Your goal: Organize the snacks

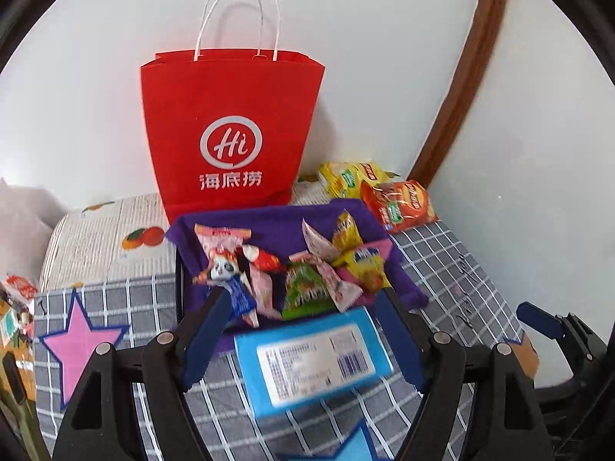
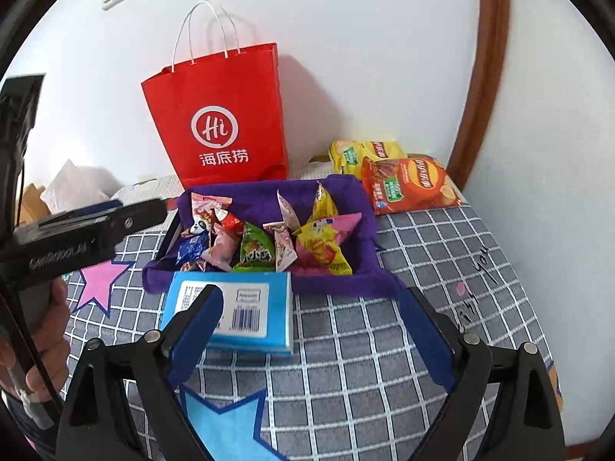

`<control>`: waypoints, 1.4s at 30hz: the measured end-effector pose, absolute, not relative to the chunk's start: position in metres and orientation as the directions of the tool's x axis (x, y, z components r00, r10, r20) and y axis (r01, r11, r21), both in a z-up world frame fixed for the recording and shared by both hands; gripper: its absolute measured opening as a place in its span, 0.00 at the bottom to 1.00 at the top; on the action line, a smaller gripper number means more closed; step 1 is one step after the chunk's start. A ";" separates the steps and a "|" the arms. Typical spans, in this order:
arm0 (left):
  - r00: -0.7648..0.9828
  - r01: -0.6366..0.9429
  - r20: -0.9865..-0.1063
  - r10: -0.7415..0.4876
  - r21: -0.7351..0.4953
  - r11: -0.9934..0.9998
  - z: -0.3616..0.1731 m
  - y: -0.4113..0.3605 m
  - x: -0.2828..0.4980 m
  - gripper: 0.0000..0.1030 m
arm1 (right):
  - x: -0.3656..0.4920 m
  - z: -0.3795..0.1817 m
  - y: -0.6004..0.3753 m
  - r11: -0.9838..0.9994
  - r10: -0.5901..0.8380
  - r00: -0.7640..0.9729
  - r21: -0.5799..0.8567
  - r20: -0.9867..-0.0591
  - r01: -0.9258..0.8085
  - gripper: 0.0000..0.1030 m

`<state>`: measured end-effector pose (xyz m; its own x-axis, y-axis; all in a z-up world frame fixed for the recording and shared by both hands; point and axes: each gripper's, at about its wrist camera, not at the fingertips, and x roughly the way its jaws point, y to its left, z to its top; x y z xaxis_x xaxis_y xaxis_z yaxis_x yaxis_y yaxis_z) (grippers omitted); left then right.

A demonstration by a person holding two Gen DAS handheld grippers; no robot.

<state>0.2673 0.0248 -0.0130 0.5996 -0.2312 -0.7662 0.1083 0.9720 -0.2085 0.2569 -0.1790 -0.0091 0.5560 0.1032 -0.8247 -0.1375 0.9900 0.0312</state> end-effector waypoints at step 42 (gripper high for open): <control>0.778 0.032 -0.625 -0.061 -0.057 0.998 0.051 -0.009 0.037 0.93 | 0.059 0.053 -0.209 0.998 0.050 0.696 0.006 -0.716 -0.066 0.96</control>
